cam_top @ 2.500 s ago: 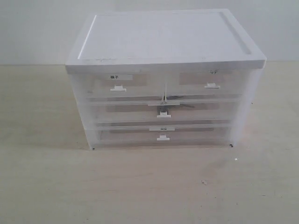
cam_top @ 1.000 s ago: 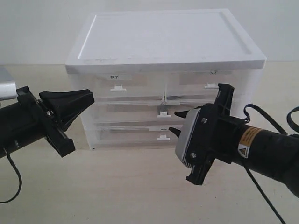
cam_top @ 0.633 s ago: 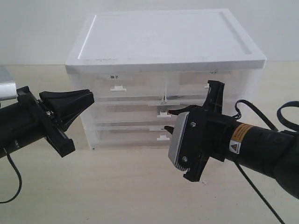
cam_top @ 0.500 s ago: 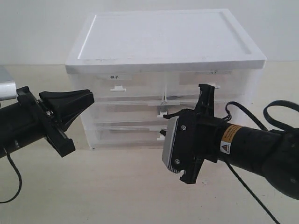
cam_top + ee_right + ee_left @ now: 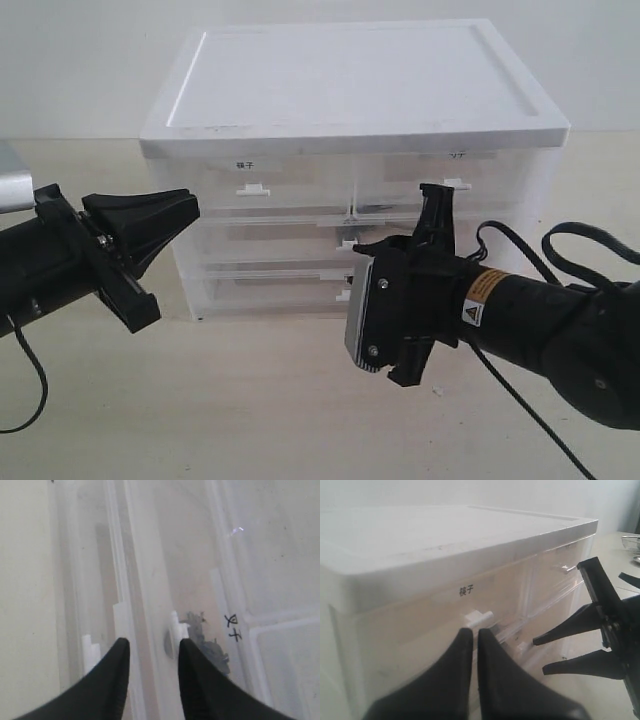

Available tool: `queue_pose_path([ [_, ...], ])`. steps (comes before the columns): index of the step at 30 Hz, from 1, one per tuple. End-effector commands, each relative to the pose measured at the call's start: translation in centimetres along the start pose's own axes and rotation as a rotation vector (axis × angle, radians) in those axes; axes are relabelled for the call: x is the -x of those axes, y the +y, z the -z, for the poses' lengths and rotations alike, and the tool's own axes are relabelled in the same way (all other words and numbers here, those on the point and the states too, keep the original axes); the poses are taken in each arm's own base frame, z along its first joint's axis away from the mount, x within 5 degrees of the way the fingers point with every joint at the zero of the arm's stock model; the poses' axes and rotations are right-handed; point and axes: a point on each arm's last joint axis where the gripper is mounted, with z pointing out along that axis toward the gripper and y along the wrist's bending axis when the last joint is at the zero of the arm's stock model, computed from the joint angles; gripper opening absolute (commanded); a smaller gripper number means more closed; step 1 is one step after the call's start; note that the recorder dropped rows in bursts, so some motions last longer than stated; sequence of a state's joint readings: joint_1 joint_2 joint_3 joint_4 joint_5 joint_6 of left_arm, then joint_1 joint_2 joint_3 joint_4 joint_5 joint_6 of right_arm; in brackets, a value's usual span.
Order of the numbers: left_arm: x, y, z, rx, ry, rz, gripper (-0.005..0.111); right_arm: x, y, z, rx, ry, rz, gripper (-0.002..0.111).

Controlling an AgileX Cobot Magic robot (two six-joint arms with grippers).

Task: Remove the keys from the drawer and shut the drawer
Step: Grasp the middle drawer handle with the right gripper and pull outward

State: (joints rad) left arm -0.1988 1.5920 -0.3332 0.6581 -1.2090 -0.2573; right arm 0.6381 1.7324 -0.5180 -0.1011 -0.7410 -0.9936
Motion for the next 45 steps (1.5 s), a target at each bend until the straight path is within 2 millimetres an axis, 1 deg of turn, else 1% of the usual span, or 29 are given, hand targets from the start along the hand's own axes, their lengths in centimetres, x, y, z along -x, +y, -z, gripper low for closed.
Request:
queue_pose_path([
  [1,0.1,-0.1,-0.1,-0.004,-0.014,-0.002,0.004,0.2,-0.4,0.0,-0.040,-0.017,0.003,0.030],
  [5,0.1,-0.1,-0.1,-0.004,-0.014,-0.002,0.004,0.3,-0.8,-0.4,-0.055,-0.017,-0.003,0.030],
  [9,0.0,-0.1,-0.1,-0.001,-0.001,-0.002,0.004,0.0,-0.4,-0.7,-0.038,-0.008,-0.005,0.030],
  [13,-0.1,-0.1,-0.1,0.002,0.007,-0.002,0.004,-0.5,0.3,-1.5,-0.027,0.011,-0.003,0.030],
  [21,-0.1,-0.1,-0.1,0.002,0.007,-0.016,0.004,-0.8,-0.2,-1.4,-0.081,0.038,-0.042,0.029],
  [22,-0.1,-0.1,-0.1,0.002,0.007,-0.016,0.004,-0.8,-0.2,-1.4,-0.077,0.042,-0.043,0.026],
  [23,-0.1,-0.1,-0.1,0.002,0.007,-0.016,0.004,-0.9,-0.1,-1.4,-0.069,0.048,-0.045,0.021],
  [26,-0.1,-0.1,-0.1,0.002,0.007,-0.016,0.004,-1.0,0.2,-1.4,-0.037,0.066,-0.047,-0.001],
  [37,0.0,0.1,-0.2,0.018,0.003,-0.020,0.004,-1.4,1.3,-1.2,0.080,0.127,-0.054,0.000],
  [45,0.1,0.3,-0.2,0.038,-0.008,-0.012,0.004,0.1,2.7,-0.3,0.198,0.126,-0.025,0.000],
])
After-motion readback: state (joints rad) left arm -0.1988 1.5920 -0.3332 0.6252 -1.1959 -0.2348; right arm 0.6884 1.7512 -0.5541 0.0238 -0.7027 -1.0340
